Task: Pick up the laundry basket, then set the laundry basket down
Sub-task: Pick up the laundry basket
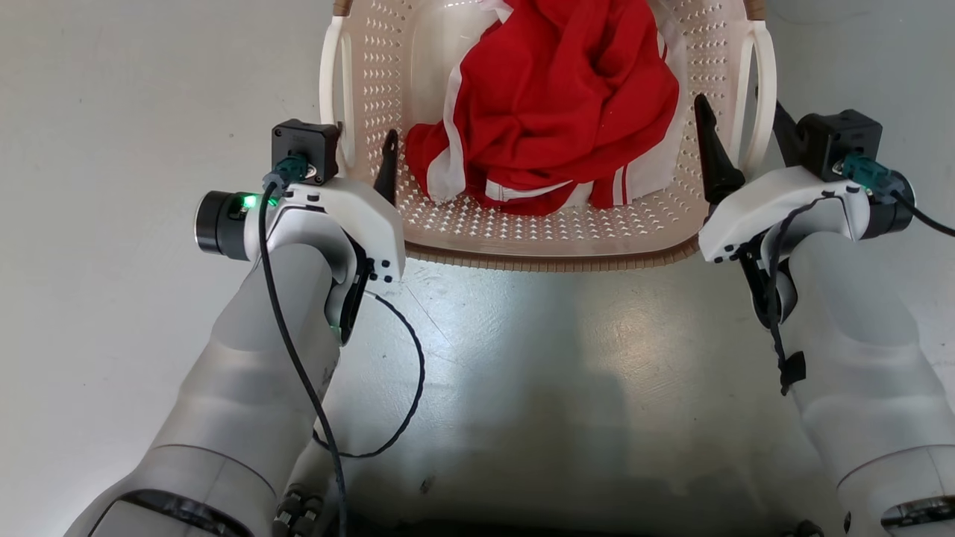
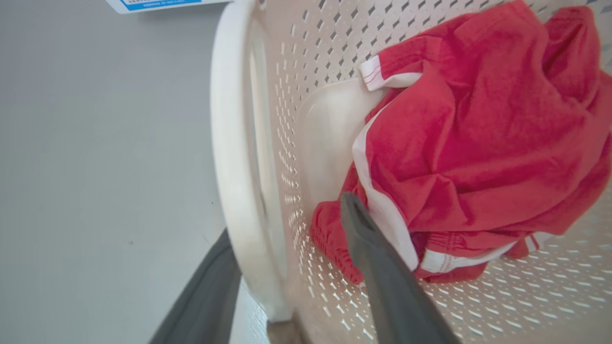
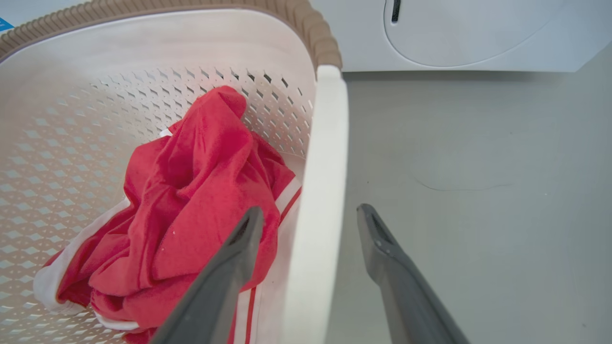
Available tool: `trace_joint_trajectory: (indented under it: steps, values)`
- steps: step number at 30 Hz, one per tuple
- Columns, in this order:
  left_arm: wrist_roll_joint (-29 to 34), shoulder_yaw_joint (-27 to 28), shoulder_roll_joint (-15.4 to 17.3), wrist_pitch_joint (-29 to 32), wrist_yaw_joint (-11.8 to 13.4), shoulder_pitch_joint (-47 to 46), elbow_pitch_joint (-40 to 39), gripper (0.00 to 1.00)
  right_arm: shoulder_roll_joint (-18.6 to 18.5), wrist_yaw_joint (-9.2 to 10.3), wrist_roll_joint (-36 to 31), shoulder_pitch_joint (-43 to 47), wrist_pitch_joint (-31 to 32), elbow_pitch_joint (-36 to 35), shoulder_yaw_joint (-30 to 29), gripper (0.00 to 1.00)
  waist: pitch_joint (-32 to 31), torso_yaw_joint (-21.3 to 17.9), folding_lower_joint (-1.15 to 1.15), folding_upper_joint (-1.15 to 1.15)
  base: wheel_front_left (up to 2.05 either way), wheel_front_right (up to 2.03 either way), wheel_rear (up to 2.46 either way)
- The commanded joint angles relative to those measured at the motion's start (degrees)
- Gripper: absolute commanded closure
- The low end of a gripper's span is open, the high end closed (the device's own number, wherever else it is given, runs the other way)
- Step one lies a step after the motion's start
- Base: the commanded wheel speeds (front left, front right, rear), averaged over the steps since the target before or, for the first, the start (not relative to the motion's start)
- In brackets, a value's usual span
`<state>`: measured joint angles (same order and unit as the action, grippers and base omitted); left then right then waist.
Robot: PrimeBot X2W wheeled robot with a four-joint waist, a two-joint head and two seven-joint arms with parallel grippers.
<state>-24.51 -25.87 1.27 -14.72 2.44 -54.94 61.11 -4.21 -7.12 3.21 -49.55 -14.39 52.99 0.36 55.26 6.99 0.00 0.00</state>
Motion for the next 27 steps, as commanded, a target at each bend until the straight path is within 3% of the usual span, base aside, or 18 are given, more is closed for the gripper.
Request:
trace_joint_trajectory:
  steps: [1,2,3,4,5,7,9,27]
  values:
    - [-0.75,0.18,1.61,-0.28,0.27,0.08,-0.08,0.53,1.34,-0.36,0.58,1.05,-0.61,0.31,1.37,0.04,0.10,0.05,0.00,0.00,0.00,0.00,0.00]
    - [-1.03,-0.21,1.61,-0.28,0.40,-0.07,-0.07,0.63,1.34,-0.36,0.67,0.83,-0.61,0.69,1.47,0.23,0.12,0.08,0.00,0.00,0.00,0.00,0.00]
    - [-1.34,-0.60,1.61,-0.28,0.48,-0.16,-0.04,0.88,1.34,-0.36,0.77,0.60,-0.61,1.05,1.59,0.40,0.13,0.11,0.00,0.00,0.00,0.00,0.00]
    - [-1.63,-0.99,1.61,-0.28,0.54,-0.23,0.02,1.00,1.34,-0.36,0.90,0.39,-0.61,1.44,1.75,0.53,0.11,0.12,0.00,0.00,0.00,0.00,0.00]
    - [-1.92,-1.39,1.61,-0.28,0.62,-0.28,0.12,1.00,1.34,-0.36,1.01,0.17,-0.61,1.80,1.92,0.60,0.08,0.11,0.00,0.00,0.00,0.00,0.00]
    - [-2.60,-2.22,1.61,-0.28,0.77,-0.29,0.36,1.00,1.34,-0.36,1.11,-0.23,-0.61,2.34,2.11,0.84,-0.04,0.13,0.00,0.00,0.00,0.00,0.00]
    - [-3.49,-3.01,1.61,-0.28,0.93,-0.19,0.37,1.00,1.34,-0.36,0.89,-0.46,-0.61,2.63,1.97,1.00,-0.25,0.12,0.00,0.00,0.00,0.00,0.00]
    - [-10.39,-8.72,1.61,-0.28,2.82,3.26,0.21,1.00,1.34,-0.36,1.08,0.53,-0.61,9.79,1.26,1.00,-7.37,-1.05,0.00,0.00,0.00,0.00,0.00]
